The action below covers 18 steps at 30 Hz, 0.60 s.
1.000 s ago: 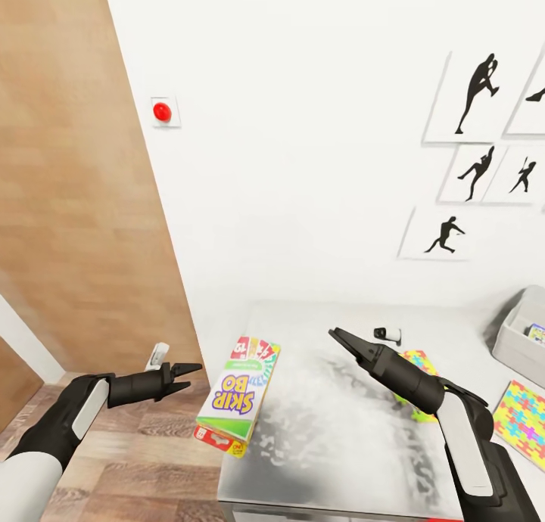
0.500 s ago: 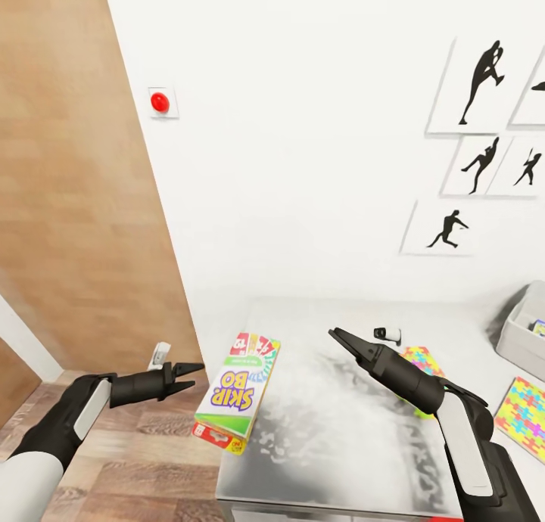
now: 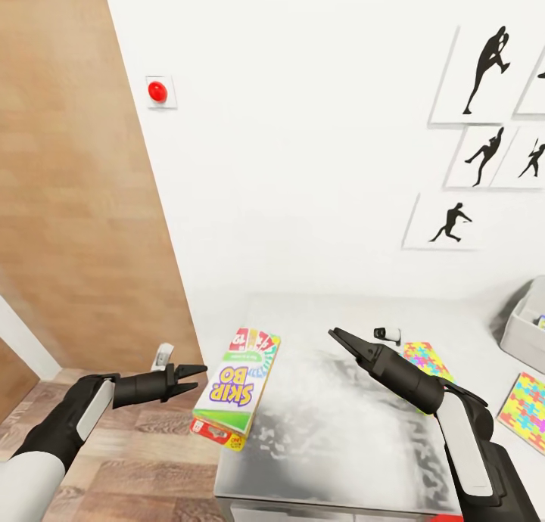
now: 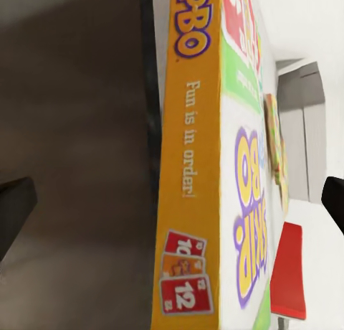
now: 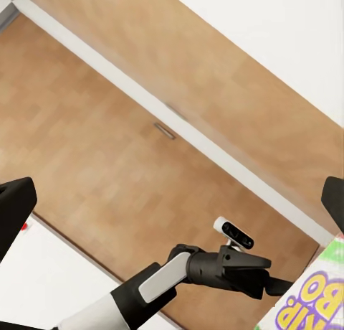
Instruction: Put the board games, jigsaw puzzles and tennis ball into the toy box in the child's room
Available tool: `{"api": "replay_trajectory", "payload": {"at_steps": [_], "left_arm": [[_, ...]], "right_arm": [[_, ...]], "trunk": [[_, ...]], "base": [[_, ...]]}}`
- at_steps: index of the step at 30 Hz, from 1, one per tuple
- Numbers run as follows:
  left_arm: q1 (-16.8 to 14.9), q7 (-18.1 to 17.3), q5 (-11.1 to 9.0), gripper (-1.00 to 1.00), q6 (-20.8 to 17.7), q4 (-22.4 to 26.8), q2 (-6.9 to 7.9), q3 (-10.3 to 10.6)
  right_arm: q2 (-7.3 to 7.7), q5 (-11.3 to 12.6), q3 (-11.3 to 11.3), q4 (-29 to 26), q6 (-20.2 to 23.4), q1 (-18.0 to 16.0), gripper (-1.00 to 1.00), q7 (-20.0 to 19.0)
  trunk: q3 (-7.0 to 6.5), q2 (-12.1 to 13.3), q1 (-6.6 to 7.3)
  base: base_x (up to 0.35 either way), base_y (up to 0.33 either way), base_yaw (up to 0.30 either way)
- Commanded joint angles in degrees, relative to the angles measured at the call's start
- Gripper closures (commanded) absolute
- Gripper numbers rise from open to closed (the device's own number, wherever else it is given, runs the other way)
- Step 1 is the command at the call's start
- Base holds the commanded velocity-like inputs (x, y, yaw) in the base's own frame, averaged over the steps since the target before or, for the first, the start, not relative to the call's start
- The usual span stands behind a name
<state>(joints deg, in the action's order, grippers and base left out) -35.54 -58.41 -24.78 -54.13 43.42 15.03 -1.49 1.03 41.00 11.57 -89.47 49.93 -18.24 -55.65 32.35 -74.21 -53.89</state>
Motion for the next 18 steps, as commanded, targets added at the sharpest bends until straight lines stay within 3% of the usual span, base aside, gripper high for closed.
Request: {"api": "replay_trajectory", "payload": {"at_steps": [1,6,11,18], "left_arm": [[0.0,-0.2,0.0,-1.00,-0.3,0.0,0.00,0.0],[0.0,-0.2,0.0,-1.00,-0.3,0.0,0.00,0.0],[0.0,-0.4,-0.1,-1.00,-0.3,0.0,0.03,0.0],[0.0,-1.7,-0.1,-1.00,-0.3,0.0,0.00,0.0]], "right_arm": [[0.01,0.1,0.0,0.0,0.3,0.0,-1.00,-0.1],[0.08,0.2,0.0,0.0,0.3,0.0,-1.00,-0.1],[0.10,0.1,0.1,0.0,0.3,0.0,-1.00,0.0],[0.11,0.1,0.1,0.0,0.3,0.0,-1.00,0.0]], "trunk": [[0.06,0.0,-0.01],[0.06,0.0,-0.01],[0.96,-2.1,-1.10],[0.96,-2.1,-1.10]], "base": [[0.000,0.000,0.000],[0.000,0.000,0.000],[0.000,0.000,0.000],[0.000,0.000,0.000]]}}
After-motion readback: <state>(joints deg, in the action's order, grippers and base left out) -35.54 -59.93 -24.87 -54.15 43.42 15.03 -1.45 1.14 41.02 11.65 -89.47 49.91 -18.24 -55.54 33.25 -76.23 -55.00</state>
